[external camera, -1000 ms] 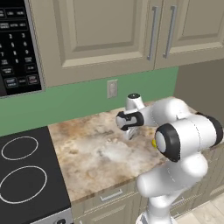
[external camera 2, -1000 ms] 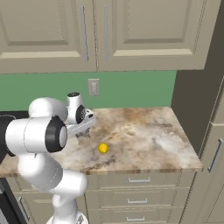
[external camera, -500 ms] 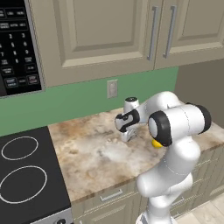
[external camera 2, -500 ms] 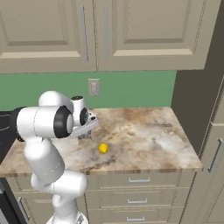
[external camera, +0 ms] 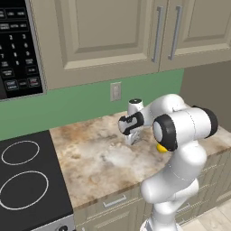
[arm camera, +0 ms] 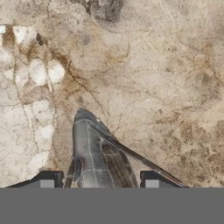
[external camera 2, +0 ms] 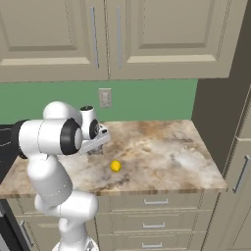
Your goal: Open the fridge, remove the banana, lemon, and fish, and place them on any counter.
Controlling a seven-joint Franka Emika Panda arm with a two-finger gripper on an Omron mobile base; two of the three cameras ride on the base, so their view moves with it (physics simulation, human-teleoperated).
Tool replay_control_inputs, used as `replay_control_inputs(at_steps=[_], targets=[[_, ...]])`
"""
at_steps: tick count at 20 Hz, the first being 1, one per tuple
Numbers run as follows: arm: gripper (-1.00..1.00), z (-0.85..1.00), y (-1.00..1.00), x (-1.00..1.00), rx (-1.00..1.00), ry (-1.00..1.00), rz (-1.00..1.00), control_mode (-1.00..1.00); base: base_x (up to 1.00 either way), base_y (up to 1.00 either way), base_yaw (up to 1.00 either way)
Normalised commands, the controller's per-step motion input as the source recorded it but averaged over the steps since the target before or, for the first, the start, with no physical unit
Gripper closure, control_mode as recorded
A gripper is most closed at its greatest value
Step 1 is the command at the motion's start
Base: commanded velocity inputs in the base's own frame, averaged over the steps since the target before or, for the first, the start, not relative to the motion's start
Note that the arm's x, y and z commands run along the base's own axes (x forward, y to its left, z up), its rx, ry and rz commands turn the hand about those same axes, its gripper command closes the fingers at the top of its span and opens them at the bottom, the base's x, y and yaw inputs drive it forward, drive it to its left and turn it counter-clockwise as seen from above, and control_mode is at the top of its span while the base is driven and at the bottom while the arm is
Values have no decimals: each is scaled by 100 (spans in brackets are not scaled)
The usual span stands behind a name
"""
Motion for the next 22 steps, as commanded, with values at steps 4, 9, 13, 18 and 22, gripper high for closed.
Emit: replay_control_inputs(at_steps=[4,9,13,18,22], targets=[[-100,0,0,-1,0,0,4,-100,0,0,0],[-100,1,-5,-46,0,-3,2,-100,0,0,0],[-100,40,0,-41,2,-11,0,-100,0,0,0],[-100,67,-11,-55,9,-20,0,-100,0,0,0],[-100,82,-20,-43,11,-17,0,-100,0,0,0]])
